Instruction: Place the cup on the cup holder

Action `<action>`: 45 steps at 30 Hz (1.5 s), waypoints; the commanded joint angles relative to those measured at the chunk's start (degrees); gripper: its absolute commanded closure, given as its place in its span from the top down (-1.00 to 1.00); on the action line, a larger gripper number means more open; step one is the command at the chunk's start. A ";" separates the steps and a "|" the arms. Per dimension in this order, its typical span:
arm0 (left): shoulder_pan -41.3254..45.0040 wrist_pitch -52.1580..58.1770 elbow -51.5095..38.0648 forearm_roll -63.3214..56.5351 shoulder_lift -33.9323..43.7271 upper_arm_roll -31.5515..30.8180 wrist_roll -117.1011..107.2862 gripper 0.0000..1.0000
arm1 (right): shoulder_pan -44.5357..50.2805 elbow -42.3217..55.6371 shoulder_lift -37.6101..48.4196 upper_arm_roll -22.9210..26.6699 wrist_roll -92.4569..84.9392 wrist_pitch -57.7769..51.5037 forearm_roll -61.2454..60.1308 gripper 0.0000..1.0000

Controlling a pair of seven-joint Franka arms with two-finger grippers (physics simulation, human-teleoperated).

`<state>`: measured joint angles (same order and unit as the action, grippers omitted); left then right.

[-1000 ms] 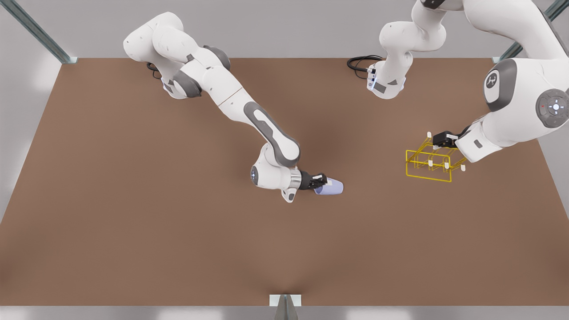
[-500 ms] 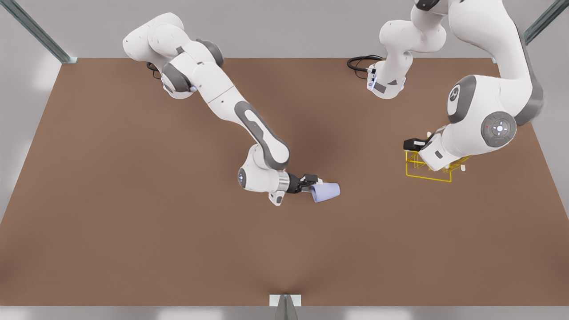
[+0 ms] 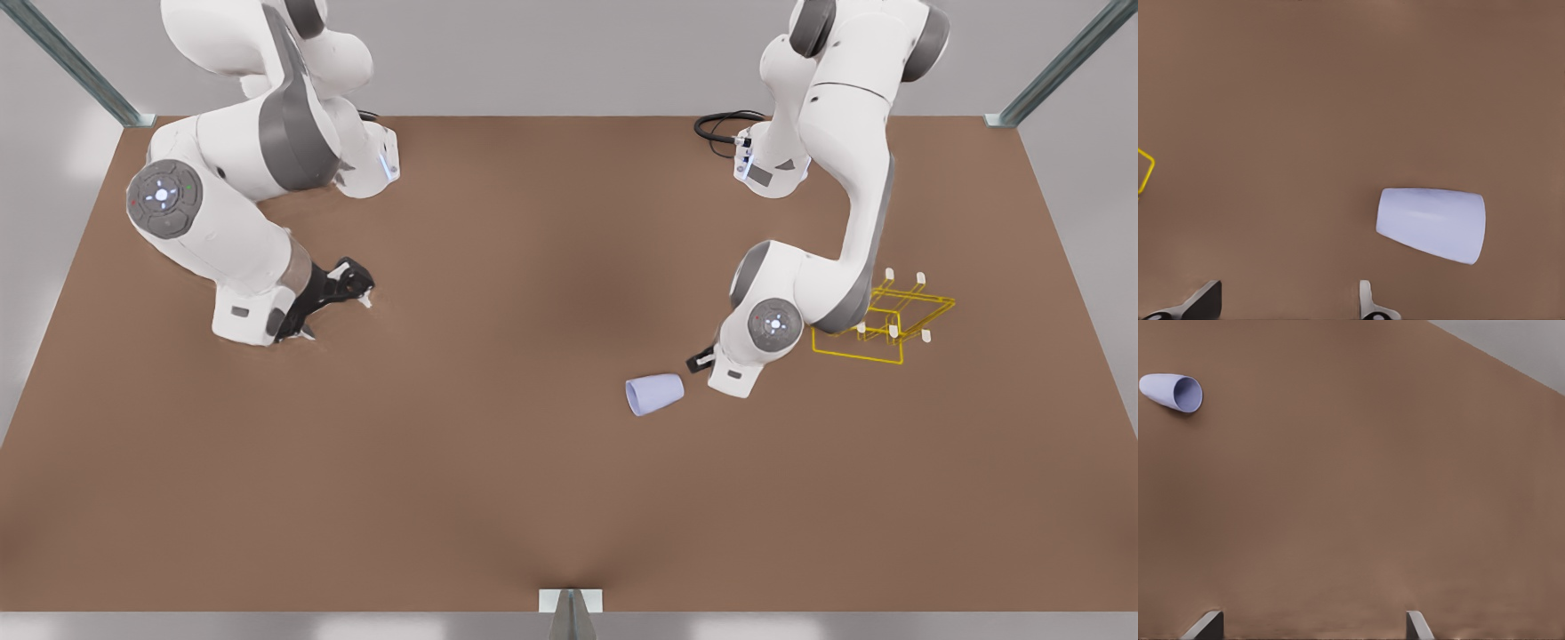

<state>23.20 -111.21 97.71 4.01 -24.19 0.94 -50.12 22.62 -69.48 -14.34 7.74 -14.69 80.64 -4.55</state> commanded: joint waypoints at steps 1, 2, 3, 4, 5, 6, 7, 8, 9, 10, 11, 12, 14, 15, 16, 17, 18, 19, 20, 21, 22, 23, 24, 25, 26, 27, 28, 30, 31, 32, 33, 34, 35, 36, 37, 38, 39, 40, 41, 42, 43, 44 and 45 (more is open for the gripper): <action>0.18 -20.62 0.99 4.95 -0.68 -0.06 -78.64 1.00 | -0.47 0.05 3.44 -0.62 24.98 -17.71 10.62 1.00; 0.10 -20.89 1.17 8.38 -0.85 -0.06 -79.17 1.00 | -1.00 -0.04 3.44 -0.62 24.89 -18.32 10.27 1.00; 0.10 -21.24 1.95 10.76 -1.21 -0.06 -86.08 1.00 | -1.00 0.40 3.26 -0.54 24.80 -18.94 9.83 1.00; 0.10 -21.41 2.13 10.76 -1.64 -0.06 -93.90 1.00 | -1.00 0.58 3.26 -0.54 24.80 -19.20 9.83 1.00; -0.08 -21.41 1.87 12.51 -2.52 -0.06 -99.30 1.00 | -1.00 0.58 3.26 -0.54 24.71 -19.20 9.74 1.00; 0.09 -21.41 1.78 14.44 -3.31 -0.06 -99.30 1.00 | -1.00 0.58 3.26 -0.54 24.71 -19.20 9.48 1.00; 0.10 -24.74 1.87 14.80 -3.93 -0.06 -100.52 1.00 | -1.09 0.49 3.17 -0.45 24.71 -19.20 9.39 1.00; 0.36 -24.93 1.87 14.71 -3.93 -0.06 -103.60 1.00 | -1.17 0.49 3.17 -0.45 24.71 -19.20 9.30 1.00; 0.01 -25.19 1.96 14.89 -5.16 -0.06 -105.62 1.00 | -1.26 0.49 3.17 -0.45 24.71 -19.20 9.21 1.00; -0.08 -26.60 2.31 15.50 -5.86 -0.06 -105.54 1.00 | -1.26 0.40 3.09 -0.45 24.80 -19.20 9.12 1.00; -0.52 -27.30 2.66 15.42 -6.65 -0.06 -105.10 1.00 | -1.26 0.40 3.09 -0.45 24.80 -19.20 9.03 1.00; -0.87 -28.70 2.66 15.06 -7.36 -0.06 -104.40 1.00 | -1.26 0.31 3.09 -0.45 24.80 -19.20 8.95 1.00; -0.96 -28.88 2.75 15.24 -8.15 -0.06 -100.44 1.00 | -1.17 0.23 3.09 -0.54 24.71 -19.29 8.95 1.00; -0.87 -28.88 2.75 15.42 -8.15 -0.06 -100.62 1.00 | -1.09 0.14 3.00 -0.54 24.71 -19.29 8.95 1.00; -0.17 -28.88 3.27 15.33 -8.15 -0.06 -100.44 1.00 | -1.09 0.05 3.00 -0.45 24.71 -19.29 8.42 1.00; 0.54 -28.88 3.36 14.89 -8.32 -0.06 -99.74 1.00 | -1.09 0.05 3.00 -0.45 24.71 -19.29 8.24 1.00; 0.71 -28.97 3.28 14.80 -8.85 -0.06 -97.72 1.00 | -1.09 0.05 3.00 -0.45 24.54 -19.29 8.16 1.00; 1.50 -28.97 3.10 14.80 -9.47 -0.06 -93.85 1.00 | -1.09 0.05 3.00 -0.45 24.62 -19.38 8.16 1.00; 2.12 -28.97 2.75 14.80 -10.43 -0.15 -91.21 1.00 | -1.00 0.05 2.91 -0.45 24.62 -19.73 8.16 1.00; 2.20 -28.97 2.13 14.71 -11.22 -0.15 -91.04 1.00 | -1.00 0.05 2.91 -0.45 24.62 -19.73 8.16 1.00; 3.44 -28.88 -0.41 14.80 -13.33 -0.15 -90.60 1.00 | -1.00 0.05 2.82 -0.45 24.54 -19.73 8.16 1.00; 3.44 -28.88 -0.50 14.80 -13.60 -0.15 -90.60 1.00 | -0.91 0.05 2.82 -0.45 24.54 -19.82 8.16 1.00; 3.09 -28.88 -0.50 14.80 -13.86 -0.24 -90.68 1.00 | -0.91 -0.04 2.82 -0.45 24.54 -19.82 8.16 1.00; 3.00 -28.88 -0.50 14.89 -13.95 -0.24 -90.60 1.00 | -0.91 0.05 2.82 -0.45 24.54 -19.82 7.81 1.00; 2.56 -28.88 -0.50 14.89 -14.04 -0.24 -90.60 1.00 | -0.91 0.05 2.82 -0.45 24.54 -19.82 7.63 1.00; 2.03 -28.88 -0.50 14.98 -14.13 -0.24 -90.60 1.00 | -0.82 0.05 2.73 -0.45 24.54 -19.82 7.63 1.00; 1.94 -28.88 -0.50 14.98 -14.65 -0.24 -90.86 1.00 | -0.82 0.05 2.73 -0.45 24.54 -19.82 7.54 1.00; 1.85 -28.88 -0.59 15.06 -15.00 -0.24 -90.77 1.00 | -0.47 0.05 2.73 -0.45 24.54 -19.82 7.54 1.00; 1.85 -28.88 -0.59 15.06 -15.35 -0.24 -90.77 1.00 | -0.38 -0.04 2.73 -0.45 24.54 -19.82 7.54 1.00; 1.94 -28.88 -0.77 15.06 -15.44 -0.24 -90.68 1.00 | -0.38 -0.04 2.73 -0.54 24.54 -19.82 7.54 1.00; 2.03 -28.88 -0.86 14.98 -15.80 -0.24 -90.60 1.00 | -0.03 -0.04 2.73 -0.54 24.54 -19.82 7.54 1.00; 2.12 -28.97 -0.86 14.98 -16.23 -0.24 -90.60 1.00 | -0.03 -0.04 2.73 -0.54 24.54 -19.82 7.54 1.00; 2.12 -28.97 -0.86 14.98 -16.50 -0.24 -90.60 1.00 | -0.03 -0.04 2.73 -0.54 24.54 -19.82 7.45 1.00; 2.12 -28.97 -0.86 14.98 -16.67 -0.24 -90.60 1.00 | 0.06 -0.04 2.73 -0.54 24.54 -19.82 7.45 1.00; 2.12 -29.06 -0.86 14.98 -16.94 -0.24 -90.60 1.00 | -0.03 -0.04 2.73 -0.54 24.54 -19.82 7.54 1.00; 2.12 -29.76 -0.86 14.98 -17.02 -0.24 -90.60 1.00 | -0.03 -0.04 2.73 -0.54 24.54 -19.82 7.45 1.00; 2.12 -30.02 -0.86 14.98 -17.38 -0.32 -90.60 1.00 | -0.03 -0.04 2.73 -0.54 24.54 -19.82 7.45 1.00; 2.12 -30.03 -0.86 14.98 -17.47 -0.32 -90.60 1.00 | -0.03 -0.04 2.73 -0.54 24.54 -19.91 7.45 1.00; 2.20 -30.11 -0.94 14.98 -17.82 -0.32 -90.60 1.00 | -0.03 -0.04 2.73 -0.54 24.54 -19.91 7.45 1.00; 2.21 -30.47 -0.94 14.98 -18.08 -0.32 -90.60 1.00 | -0.03 -0.04 2.65 -0.54 24.54 -20.08 7.45 1.00; 2.21 -30.47 -0.94 14.98 -18.17 -0.41 -90.68 1.00 | -0.03 -0.04 2.65 -0.54 24.54 -20.08 7.45 1.00; 2.29 -30.47 -0.86 15.06 -18.17 -0.50 -90.86 1.00 | -0.03 -0.04 2.65 -0.54 24.54 -20.08 7.45 1.00; 2.38 -30.47 -0.94 15.06 -18.08 -0.50 -90.95 1.00 | -0.03 -0.04 2.65 -0.54 24.54 -20.08 7.45 1.00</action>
<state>25.61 -141.23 96.87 18.96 -42.35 0.43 -134.80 22.58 -69.54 -11.75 7.19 7.83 60.73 2.93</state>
